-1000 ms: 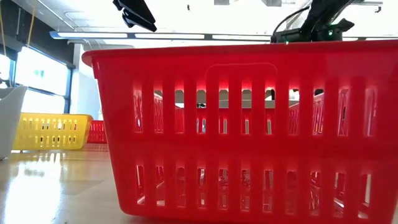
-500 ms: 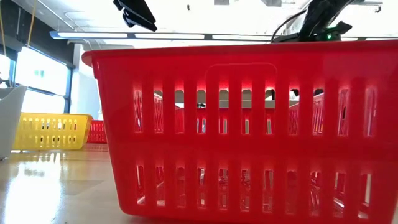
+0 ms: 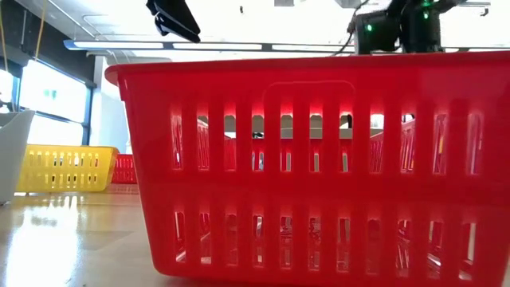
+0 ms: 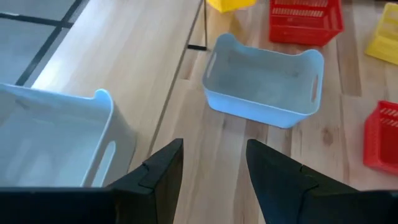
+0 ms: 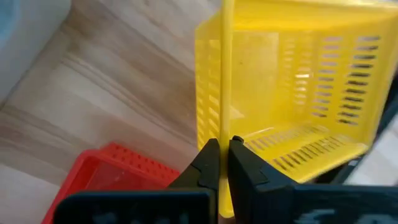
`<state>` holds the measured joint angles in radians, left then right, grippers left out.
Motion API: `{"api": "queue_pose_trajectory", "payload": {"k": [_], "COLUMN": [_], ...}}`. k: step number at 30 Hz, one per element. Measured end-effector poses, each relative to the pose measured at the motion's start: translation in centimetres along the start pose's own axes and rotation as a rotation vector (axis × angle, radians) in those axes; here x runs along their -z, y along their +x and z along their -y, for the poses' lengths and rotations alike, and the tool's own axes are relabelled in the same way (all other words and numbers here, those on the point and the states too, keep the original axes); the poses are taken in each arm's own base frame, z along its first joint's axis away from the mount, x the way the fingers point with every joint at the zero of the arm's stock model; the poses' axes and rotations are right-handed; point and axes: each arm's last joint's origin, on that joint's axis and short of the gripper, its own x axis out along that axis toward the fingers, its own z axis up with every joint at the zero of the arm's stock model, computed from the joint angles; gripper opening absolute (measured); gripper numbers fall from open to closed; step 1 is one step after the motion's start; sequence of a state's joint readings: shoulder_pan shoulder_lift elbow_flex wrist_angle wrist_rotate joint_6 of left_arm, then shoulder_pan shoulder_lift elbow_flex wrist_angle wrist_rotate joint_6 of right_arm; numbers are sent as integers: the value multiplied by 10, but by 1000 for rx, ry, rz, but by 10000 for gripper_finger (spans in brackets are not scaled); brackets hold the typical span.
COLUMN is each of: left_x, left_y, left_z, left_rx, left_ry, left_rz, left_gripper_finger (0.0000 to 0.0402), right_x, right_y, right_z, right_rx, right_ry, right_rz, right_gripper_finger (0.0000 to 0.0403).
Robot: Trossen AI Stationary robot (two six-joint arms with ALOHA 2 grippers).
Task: Stack baskets on shelf by color
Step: Put the top yellow bin on the shelf
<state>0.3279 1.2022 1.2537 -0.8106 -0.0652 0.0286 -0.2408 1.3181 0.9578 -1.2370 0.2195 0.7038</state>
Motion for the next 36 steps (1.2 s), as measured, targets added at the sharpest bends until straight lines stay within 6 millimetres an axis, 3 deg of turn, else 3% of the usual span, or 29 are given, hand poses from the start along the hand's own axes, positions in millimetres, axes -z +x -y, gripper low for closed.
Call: {"api": "queue_pose_trajectory", "payload": {"k": [13, 27, 32, 36], "left_x": [0, 1, 9, 17], "left_y": [0, 0, 0, -1], "left_z": [0, 0, 0, 0], "left_rx": [-7, -11, -25, -41], "left_ry": [-117, -310, -382, -405], "left_rz": [0, -13, -92, -174], "left_gripper_finger": [166, 166, 166, 166], "right_x": [-20, -44, -60, -75], "right_y": [-82, -163, -180, -175], "right_z": [13, 26, 16, 2], "right_rx": [81, 238, 239, 274], "right_ry": [-80, -360, -488, -579], "right_rz": [222, 663, 808, 793], "right_gripper_finger": [1, 0, 0, 0]}}
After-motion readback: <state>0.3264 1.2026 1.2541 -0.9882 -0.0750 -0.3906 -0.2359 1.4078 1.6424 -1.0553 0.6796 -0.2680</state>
